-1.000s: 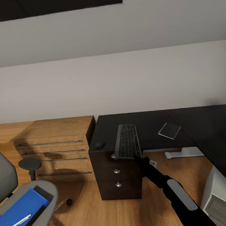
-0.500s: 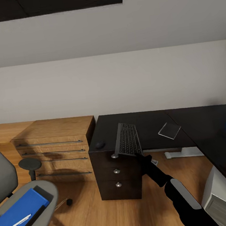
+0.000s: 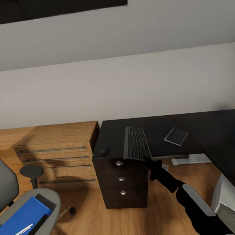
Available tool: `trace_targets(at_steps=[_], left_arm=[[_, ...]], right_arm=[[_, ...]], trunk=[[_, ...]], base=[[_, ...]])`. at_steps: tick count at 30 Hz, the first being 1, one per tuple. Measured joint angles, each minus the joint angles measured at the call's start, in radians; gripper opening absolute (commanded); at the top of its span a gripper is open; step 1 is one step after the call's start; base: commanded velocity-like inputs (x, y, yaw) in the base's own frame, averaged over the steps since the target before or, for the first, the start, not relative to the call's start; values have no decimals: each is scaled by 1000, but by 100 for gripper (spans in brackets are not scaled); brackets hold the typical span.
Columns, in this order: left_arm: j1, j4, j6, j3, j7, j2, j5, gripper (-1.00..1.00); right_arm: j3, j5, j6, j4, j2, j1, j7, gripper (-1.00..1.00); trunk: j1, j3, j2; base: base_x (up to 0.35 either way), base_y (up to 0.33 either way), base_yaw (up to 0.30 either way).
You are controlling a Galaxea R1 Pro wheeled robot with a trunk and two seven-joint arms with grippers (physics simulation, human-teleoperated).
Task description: In the bedroom, organize the workspace by keeping the computer under the desk, ensuring the monitor is on the desk, placing the keyboard on the desk next to the monitor, placing the mouse on the desk next to the keyboard, moving the folder from the swivel chair onto the desk next to the mouse, stacking the notebook on top of the folder with the pen on top of the notebook, and positioning the swivel chair next to the desk.
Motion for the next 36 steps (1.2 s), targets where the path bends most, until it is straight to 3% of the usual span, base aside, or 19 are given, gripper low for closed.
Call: trace_targets(at_steps=[3, 6, 13, 36], left_arm=[[0, 5, 0, 0, 0, 0, 0, 100], [0, 22, -1, -2, 3, 13, 0, 100], [0, 47, -1, -3, 3, 15, 0, 100], [0, 49, -36, -3, 1, 13, 0, 100]], right_arm=[[-2, 2, 0, -2, -2, 0, 0, -100], [-8, -3, 0, -19, -19, 0, 0, -100], [-7, -1, 0, -28, -57, 0, -2, -100], [0, 1, 0, -29, -57, 0, -2, -100]], trunk=[[-4, 3, 7], [-4, 3, 7], [-4, 3, 7], [-4, 3, 7]], base=[[0, 0, 0], [0, 0, 0], [0, 0, 0], [0, 0, 0]])
